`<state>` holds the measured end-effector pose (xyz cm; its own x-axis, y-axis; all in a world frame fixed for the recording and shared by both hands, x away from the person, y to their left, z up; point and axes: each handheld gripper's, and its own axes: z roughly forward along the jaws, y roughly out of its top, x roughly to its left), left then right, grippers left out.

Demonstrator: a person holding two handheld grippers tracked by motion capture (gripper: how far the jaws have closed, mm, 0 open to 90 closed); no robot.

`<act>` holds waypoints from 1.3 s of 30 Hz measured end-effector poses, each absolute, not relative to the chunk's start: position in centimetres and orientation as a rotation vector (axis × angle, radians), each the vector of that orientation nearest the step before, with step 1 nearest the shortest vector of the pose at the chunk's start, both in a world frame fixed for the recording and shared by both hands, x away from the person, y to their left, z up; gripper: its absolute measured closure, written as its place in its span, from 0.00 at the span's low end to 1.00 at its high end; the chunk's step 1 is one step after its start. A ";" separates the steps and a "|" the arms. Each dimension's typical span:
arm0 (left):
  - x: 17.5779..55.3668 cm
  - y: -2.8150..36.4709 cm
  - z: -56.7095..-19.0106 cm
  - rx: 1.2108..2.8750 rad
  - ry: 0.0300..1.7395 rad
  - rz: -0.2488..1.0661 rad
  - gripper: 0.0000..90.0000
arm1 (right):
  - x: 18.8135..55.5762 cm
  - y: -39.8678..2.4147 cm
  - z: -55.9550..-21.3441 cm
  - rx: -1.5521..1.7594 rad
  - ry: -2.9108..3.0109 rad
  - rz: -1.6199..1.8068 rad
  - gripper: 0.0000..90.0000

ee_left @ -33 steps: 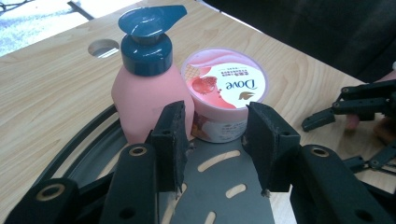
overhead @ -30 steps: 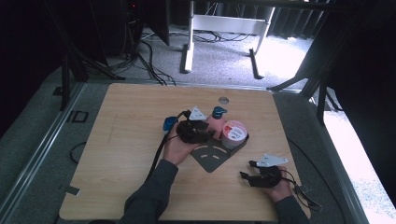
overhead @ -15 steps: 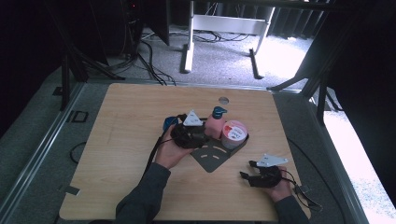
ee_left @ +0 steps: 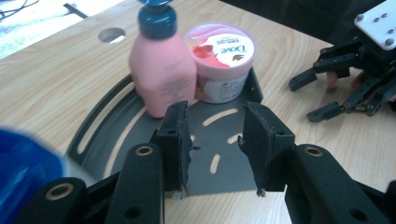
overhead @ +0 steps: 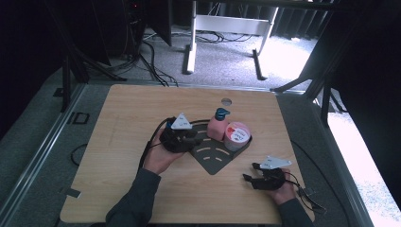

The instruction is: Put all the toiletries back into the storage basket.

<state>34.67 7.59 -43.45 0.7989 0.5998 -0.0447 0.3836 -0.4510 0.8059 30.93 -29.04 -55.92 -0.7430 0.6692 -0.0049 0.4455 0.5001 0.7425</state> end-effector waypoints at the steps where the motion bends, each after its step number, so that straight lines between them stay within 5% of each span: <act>1: 34.6 7.9 -43.4 2.099 0.732 0.314 0.68 | 30.9 -29.0 -55.9 0.939 2.455 1.089 0.39; 22: 32.9 13.5 -41.9 2.063 0.818 0.440 0.67 | 30.9 -29.0 -55.9 0.938 2.455 1.089 0.39; 39: 34.6 15.1 -42.1 2.040 0.938 0.502 0.44 | 30.9 -29.0 -55.9 0.939 2.455 1.088 0.39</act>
